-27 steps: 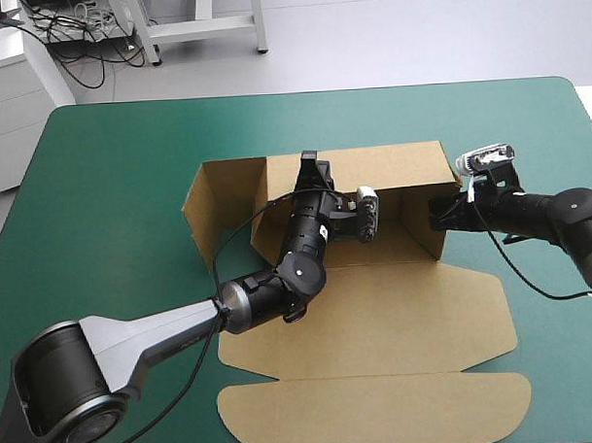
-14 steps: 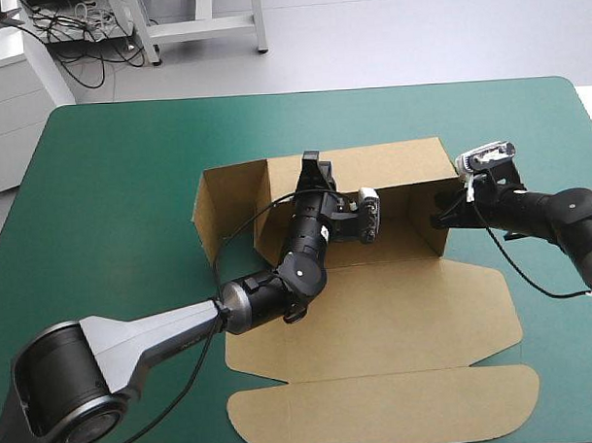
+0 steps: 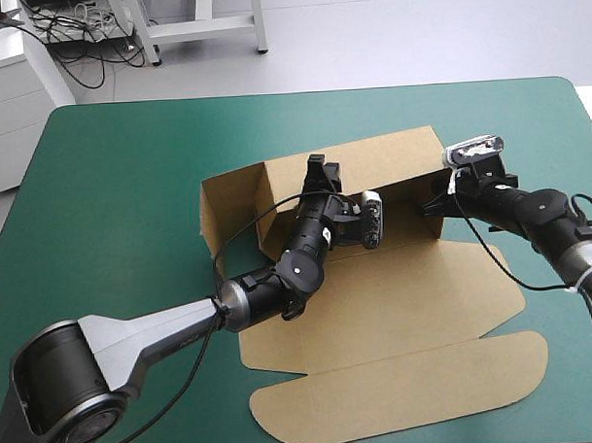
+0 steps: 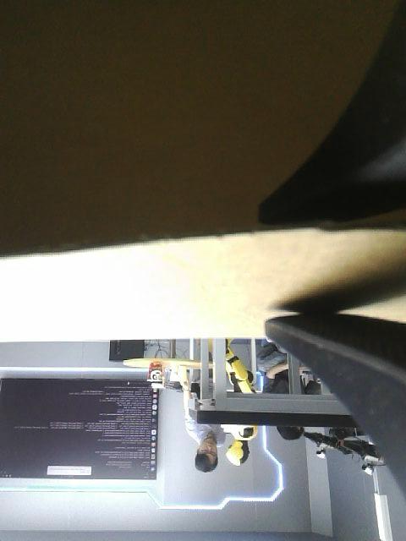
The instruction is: Fold the box
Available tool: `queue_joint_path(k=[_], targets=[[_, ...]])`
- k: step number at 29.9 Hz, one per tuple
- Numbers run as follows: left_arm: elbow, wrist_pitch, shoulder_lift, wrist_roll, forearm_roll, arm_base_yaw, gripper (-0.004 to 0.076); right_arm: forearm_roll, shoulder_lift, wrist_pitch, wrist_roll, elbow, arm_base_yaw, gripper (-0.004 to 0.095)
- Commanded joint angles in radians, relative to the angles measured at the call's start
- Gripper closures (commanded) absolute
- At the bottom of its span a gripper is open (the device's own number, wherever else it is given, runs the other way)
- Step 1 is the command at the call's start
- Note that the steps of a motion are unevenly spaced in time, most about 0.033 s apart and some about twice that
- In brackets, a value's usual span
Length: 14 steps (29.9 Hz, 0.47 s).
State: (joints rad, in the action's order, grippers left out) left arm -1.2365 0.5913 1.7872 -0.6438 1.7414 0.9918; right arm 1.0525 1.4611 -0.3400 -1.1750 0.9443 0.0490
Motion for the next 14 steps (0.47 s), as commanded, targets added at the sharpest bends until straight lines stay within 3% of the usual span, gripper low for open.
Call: queue_joint_path(k=[1,7,14], targets=[[-0.036,-0.053,-0.045,-0.035,0.061,0.009,0.0475,0.031,-0.026,-0.006,0.027,0.036,0.014,0.0905],[-0.084,-0.053,-0.044,-0.058,0.061,0.009,0.0448,-0.006,-0.02,-0.001,0.054,0.038,0.014,0.0906],[-0.084,-0.053,-0.044,-0.081,0.061,0.009,0.0252,-0.006,-0.02,0.013,0.076,0.038,0.014,0.0906]])
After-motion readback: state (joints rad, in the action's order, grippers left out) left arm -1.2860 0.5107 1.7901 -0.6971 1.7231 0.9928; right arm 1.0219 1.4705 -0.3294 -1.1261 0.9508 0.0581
